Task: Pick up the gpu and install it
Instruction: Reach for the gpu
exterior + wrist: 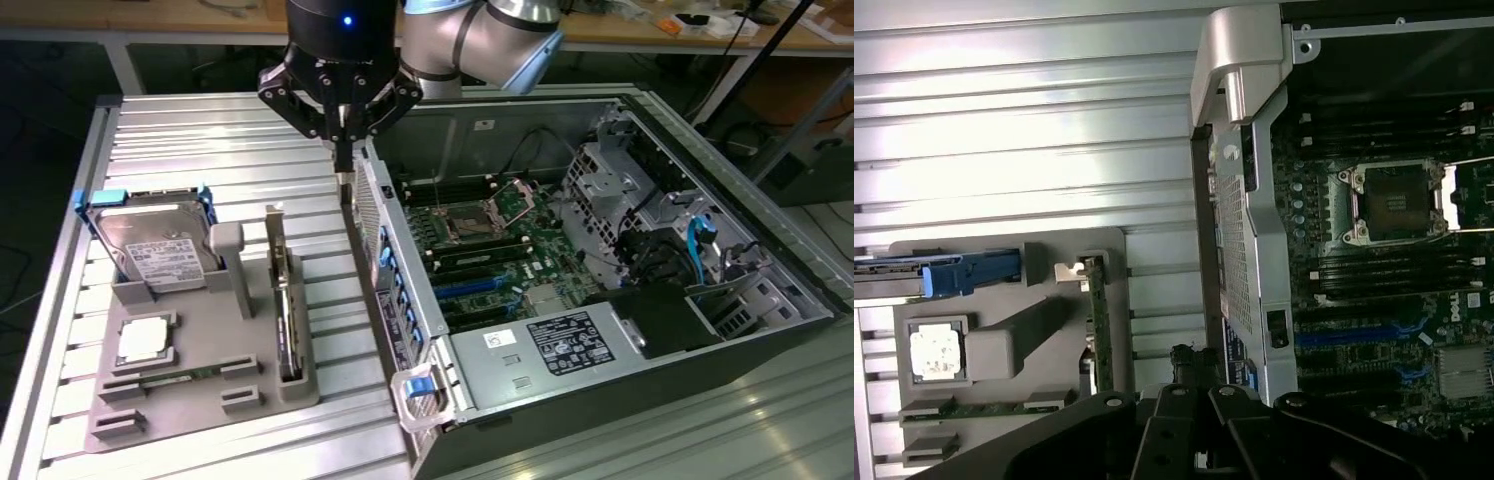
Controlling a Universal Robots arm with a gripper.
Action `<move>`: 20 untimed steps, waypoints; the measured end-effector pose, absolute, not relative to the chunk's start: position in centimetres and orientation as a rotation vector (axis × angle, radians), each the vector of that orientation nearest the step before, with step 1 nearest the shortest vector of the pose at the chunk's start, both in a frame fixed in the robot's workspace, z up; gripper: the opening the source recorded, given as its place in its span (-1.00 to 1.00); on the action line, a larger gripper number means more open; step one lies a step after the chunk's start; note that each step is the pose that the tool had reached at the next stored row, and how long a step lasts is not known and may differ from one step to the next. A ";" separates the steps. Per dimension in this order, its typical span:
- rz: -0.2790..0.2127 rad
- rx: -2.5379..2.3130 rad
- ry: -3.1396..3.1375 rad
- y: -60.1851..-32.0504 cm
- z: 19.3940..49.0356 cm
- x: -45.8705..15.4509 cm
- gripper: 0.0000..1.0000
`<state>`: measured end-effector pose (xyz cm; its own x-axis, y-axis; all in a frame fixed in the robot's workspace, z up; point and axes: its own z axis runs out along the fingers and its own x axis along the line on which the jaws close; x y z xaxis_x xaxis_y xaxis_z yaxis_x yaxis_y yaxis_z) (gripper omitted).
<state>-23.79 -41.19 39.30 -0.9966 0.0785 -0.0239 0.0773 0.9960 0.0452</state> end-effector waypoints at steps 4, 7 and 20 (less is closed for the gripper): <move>0.069 0.122 3.113 -41.2 39.3 -23.8 -0.79; 0.069 0.122 3.113 -41.2 39.3 -23.8 -0.79; 0.069 0.122 3.113 -41.3 39.3 -24.7 -0.79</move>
<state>-24.69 -41.31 39.30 -0.9966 0.0786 -0.0237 0.0774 0.9960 0.0451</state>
